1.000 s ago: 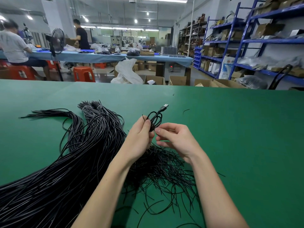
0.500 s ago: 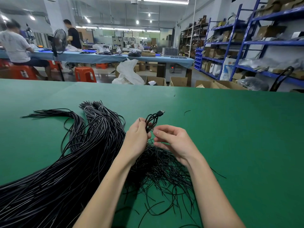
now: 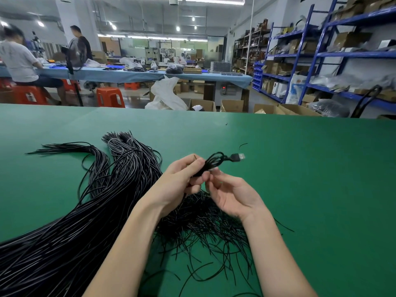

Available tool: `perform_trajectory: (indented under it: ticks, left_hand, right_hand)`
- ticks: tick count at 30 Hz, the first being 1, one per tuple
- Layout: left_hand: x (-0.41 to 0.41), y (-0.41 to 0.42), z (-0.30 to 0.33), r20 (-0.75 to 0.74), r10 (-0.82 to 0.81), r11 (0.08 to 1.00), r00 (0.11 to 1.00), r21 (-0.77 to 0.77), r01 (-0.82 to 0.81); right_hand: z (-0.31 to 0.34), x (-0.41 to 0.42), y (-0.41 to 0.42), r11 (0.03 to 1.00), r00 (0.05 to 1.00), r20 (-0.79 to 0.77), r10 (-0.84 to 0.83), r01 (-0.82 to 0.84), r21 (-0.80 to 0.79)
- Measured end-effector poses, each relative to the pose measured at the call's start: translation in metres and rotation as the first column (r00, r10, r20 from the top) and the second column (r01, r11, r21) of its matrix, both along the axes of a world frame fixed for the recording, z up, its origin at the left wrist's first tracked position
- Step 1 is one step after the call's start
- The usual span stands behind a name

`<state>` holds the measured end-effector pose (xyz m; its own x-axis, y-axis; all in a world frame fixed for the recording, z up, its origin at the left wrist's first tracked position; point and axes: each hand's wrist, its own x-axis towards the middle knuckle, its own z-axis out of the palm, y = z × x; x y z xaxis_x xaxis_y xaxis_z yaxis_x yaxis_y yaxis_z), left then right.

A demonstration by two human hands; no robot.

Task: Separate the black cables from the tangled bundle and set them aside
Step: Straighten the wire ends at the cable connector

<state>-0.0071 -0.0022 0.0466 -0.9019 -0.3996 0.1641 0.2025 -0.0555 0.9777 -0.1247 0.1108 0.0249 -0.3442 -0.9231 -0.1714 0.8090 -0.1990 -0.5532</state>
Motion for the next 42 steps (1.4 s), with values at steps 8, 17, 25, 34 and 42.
perform_trajectory:
  ticks: [8, 17, 25, 34, 42]
  left_hand:
    - [0.01, -0.002, 0.005, 0.125, -0.181, 0.973, 0.976, -0.12, 0.196]
    - [0.015, -0.005, 0.008, 0.321, -0.277, 0.905, 0.905, -0.229, 0.359]
    - [0.007, -0.001, 0.011, 0.213, 0.311, 0.732, 0.926, -0.675, -0.091]
    - [-0.003, 0.003, 0.004, 0.008, 0.513, 0.631, 0.858, -0.681, -0.371]
    - [-0.007, 0.012, 0.002, -0.157, 0.509, 0.464, 0.846, -0.779, -0.423]
  right_hand:
    - [0.002, -0.016, 0.02, 0.993, 0.944, -0.33, -0.006, 0.044, 0.107]
    - [0.02, -0.021, 0.039, 0.972, 0.6, -0.772, 0.211, -0.046, 0.23]
    - [0.048, -0.008, 0.019, 0.948, -0.033, -0.996, 0.086, 0.311, 0.071]
    - [0.045, -0.009, 0.021, 0.954, 0.024, -0.999, 0.04, 0.297, 0.046]
    - [0.048, -0.007, 0.018, 0.886, 0.175, -0.984, -0.039, 0.462, 0.047]
